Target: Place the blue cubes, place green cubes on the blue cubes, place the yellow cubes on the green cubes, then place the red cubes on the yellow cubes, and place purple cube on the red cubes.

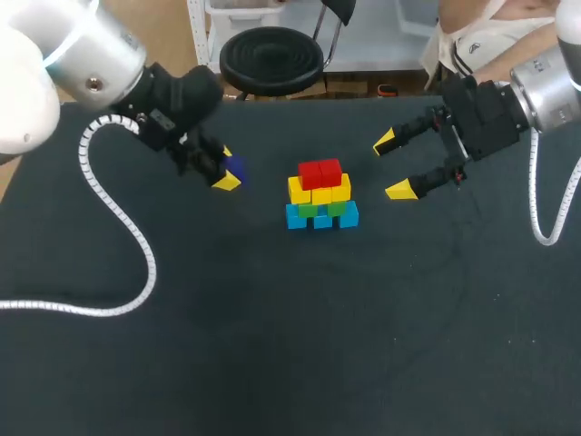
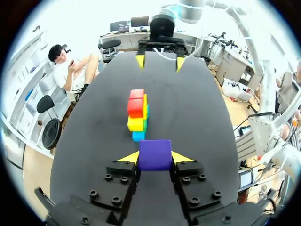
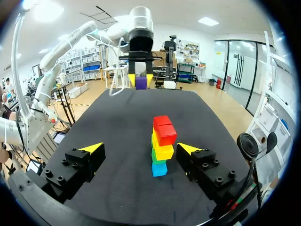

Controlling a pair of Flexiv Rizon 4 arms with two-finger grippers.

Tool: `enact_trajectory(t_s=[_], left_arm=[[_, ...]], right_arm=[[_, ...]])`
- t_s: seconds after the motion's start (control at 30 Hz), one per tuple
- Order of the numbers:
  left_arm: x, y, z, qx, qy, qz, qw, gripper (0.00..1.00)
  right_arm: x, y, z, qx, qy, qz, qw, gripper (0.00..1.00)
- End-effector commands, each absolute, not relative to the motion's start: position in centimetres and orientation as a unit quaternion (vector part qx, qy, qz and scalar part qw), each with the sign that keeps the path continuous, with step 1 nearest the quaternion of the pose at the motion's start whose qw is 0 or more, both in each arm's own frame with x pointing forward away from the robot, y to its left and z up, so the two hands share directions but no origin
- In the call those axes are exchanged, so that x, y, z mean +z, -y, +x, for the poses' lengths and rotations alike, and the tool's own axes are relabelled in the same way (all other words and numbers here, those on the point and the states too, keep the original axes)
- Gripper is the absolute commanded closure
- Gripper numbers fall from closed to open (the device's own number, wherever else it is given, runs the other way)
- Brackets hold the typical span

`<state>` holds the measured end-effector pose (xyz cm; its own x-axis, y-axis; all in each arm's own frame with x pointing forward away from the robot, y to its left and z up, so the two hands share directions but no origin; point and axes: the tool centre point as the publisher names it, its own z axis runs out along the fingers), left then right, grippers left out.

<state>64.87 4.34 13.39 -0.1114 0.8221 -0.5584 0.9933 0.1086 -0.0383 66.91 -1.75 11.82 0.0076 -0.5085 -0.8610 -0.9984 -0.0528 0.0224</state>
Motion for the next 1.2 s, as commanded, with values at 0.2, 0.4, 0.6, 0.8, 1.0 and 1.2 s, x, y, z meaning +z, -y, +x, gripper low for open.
enact_trajectory(t_s=[0.2,0.4,0.6,0.8,1.0,1.2], left_arm=[[15.1,-2.7,61.9,-0.208,-0.710,0.631,0.233,1.00],[15.2,-0.9,61.3,-0.214,-0.708,0.628,0.242,1.00],[15.6,0.8,61.2,-0.227,-0.697,0.632,0.249,1.00],[16.0,1.7,61.4,-0.242,-0.683,0.644,0.246,1.00],[16.0,1.9,61.5,-0.259,-0.674,0.648,0.242,1.00],[16.0,1.9,61.5,-0.259,-0.674,0.648,0.242,1.00]], right_arm=[[11.8,1.8,66.9,0.366,-0.602,-0.626,0.335,0.00],[11.8,1.8,66.9,0.366,-0.602,-0.626,0.335,0.00],[11.8,1.8,66.9,0.366,-0.602,-0.626,0.335,0.00],[11.8,1.8,66.9,0.366,-0.602,-0.626,0.335,0.00],[11.8,1.8,66.9,0.366,-0.602,-0.626,0.335,0.00],[11.8,1.8,66.9,0.366,-0.602,-0.626,0.335,0.00]])
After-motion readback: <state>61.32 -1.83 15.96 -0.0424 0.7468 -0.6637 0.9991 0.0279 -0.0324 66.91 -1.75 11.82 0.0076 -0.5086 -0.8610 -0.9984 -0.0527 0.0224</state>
